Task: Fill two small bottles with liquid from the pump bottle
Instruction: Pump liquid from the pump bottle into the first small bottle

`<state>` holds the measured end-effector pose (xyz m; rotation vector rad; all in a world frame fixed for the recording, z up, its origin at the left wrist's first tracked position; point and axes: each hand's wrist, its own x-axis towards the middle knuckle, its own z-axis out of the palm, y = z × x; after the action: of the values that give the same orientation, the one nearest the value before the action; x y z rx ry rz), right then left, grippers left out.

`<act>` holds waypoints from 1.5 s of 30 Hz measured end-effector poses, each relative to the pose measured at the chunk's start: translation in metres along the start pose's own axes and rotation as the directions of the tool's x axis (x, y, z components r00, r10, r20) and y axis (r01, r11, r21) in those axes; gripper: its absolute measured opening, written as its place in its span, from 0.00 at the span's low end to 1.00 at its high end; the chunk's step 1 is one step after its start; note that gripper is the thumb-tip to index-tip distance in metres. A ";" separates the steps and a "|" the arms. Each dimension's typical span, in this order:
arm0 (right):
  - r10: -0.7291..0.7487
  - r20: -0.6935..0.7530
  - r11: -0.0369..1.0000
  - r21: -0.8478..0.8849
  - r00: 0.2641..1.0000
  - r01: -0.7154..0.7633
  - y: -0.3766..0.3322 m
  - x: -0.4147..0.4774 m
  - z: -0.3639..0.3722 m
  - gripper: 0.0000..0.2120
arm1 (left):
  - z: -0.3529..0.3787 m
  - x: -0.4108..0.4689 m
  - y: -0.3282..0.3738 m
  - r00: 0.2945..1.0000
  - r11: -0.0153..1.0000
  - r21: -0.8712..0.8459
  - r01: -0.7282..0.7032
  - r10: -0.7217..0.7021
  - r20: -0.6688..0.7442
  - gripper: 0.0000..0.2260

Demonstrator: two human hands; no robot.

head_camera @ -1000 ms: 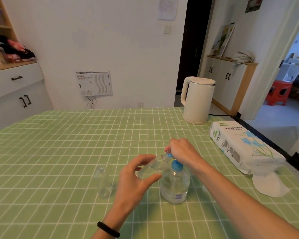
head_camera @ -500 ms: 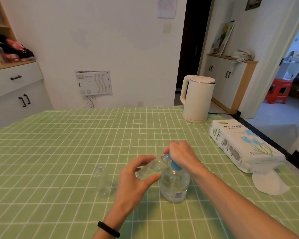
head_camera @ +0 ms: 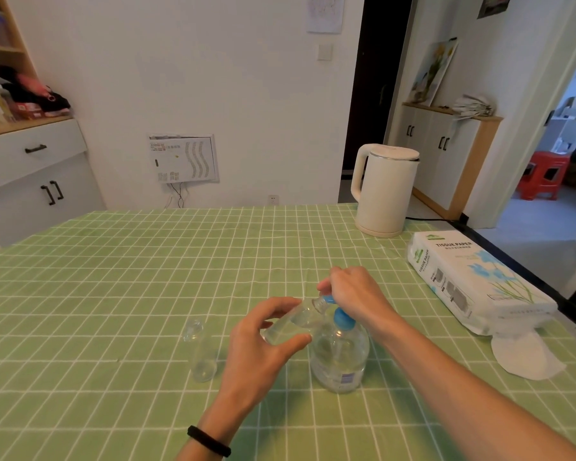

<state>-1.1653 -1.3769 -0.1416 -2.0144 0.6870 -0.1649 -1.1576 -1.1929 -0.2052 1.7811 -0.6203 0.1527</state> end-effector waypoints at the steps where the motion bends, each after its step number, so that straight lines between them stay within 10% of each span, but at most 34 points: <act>1: 0.001 0.002 1.000 -0.004 1.000 -0.001 0.001 0.000 0.001 0.19 | 0.000 0.000 0.000 1.000 1.000 0.006 -0.003 0.002 0.003 0.21; 45: 0.046 0.055 0.993 -0.108 0.997 -0.040 -0.013 -0.007 -0.010 0.21 | -0.001 0.002 0.008 1.000 0.999 -0.022 -0.024 0.024 0.014 0.20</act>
<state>-1.1698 -1.3755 -0.1242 -2.0960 0.7154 -0.0447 -1.1598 -1.1936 -0.1967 1.7560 -0.6510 0.1494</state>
